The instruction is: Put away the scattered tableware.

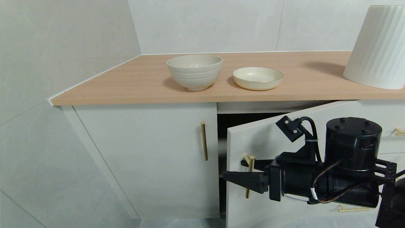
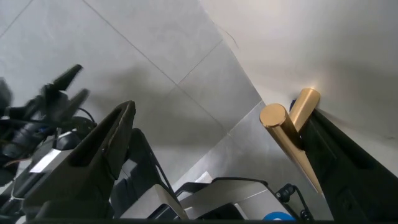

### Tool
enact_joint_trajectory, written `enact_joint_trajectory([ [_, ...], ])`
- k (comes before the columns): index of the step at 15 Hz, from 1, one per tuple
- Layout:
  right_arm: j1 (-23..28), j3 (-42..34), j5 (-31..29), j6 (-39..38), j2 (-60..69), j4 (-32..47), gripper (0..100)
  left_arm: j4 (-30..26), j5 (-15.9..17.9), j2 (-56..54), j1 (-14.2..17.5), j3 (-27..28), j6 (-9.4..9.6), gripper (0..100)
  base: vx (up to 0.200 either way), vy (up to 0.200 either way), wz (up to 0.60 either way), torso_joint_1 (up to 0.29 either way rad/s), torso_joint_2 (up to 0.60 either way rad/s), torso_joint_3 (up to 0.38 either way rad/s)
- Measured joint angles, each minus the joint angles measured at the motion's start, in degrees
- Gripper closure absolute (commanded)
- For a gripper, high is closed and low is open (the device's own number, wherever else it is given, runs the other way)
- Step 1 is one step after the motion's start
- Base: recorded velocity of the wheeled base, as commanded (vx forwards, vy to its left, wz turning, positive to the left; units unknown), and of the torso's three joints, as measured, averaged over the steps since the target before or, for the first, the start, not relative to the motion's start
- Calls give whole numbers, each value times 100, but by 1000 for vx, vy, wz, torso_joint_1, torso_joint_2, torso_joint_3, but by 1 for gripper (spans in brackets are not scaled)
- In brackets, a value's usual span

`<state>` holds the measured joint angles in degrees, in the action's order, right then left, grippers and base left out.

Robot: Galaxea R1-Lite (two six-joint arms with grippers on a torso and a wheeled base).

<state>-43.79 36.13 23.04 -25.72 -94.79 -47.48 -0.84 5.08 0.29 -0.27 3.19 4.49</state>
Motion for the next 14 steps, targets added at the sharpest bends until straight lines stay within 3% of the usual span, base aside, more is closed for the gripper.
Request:
enact_joint_trajectory([
  [3, -48, -2, -24, 5, 4, 20, 0, -228, 745, 653, -17, 986, -26, 0, 0, 0, 0, 0, 0, 0],
  [8, -100, -56, -29, 16, -5, -17, 0, -16, 1765, 3549, -129, 2549, -215, 0, 0, 0, 0, 0, 0, 0],
  [10, -100, -56, -29, 18, -40, -33, 0, 585, 1980, 4819, -395, 2859, -572, 0, 0, 0, 0, 0, 0, 0],
  [13, -100, -50, -24, 20, -74, -44, 0, 1766, 2116, 6207, -1062, 2850, -1269, 0, 0, 0, 0, 0, 0, 0],
  [14, -100, -50, -24, 20, -79, -41, 0, 1942, 2130, 6513, -1208, 2803, -1606, 0, 0, 0, 0, 0, 0, 0],
])
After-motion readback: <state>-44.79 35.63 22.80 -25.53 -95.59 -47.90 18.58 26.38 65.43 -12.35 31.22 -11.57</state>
